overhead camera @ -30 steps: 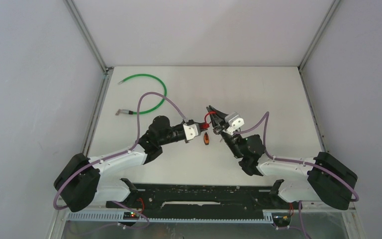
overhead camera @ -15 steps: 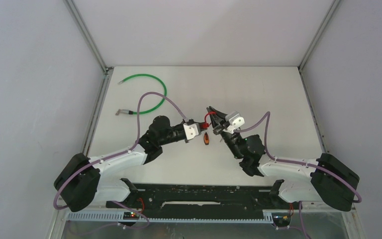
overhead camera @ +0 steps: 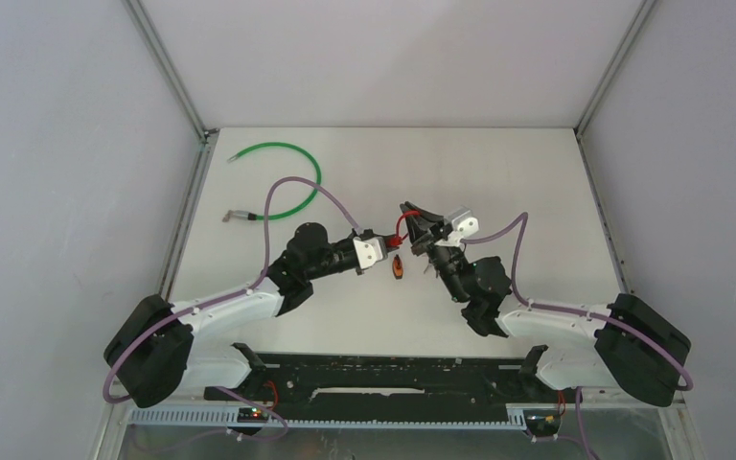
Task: Lock with the key
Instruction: Lock the lock.
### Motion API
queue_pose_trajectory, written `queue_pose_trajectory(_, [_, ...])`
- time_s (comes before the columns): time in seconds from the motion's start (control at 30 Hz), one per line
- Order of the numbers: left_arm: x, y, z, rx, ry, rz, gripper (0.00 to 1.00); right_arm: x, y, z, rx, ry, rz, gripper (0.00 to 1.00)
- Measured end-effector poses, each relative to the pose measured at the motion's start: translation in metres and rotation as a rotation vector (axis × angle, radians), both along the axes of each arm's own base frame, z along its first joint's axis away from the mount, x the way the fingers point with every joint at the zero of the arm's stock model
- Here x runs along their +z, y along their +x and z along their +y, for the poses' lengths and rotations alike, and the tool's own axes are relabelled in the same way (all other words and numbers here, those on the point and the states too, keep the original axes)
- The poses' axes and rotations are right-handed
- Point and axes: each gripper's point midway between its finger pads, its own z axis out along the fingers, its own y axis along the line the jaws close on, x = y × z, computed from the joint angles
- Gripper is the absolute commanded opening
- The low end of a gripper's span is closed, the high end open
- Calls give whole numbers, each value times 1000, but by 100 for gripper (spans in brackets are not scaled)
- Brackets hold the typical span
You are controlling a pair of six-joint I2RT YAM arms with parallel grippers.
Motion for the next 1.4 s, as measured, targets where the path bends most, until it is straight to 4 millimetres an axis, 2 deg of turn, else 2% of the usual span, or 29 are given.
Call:
queue_pose_trajectory(0.93, [1, 3, 1, 19, -1, -4, 0, -4, 19, -12, 23, 218, 142, 0])
queue_pose_trajectory(1.4, [1, 5, 2, 25, -1, -5, 0, -5, 21, -6, 49, 245, 162, 0])
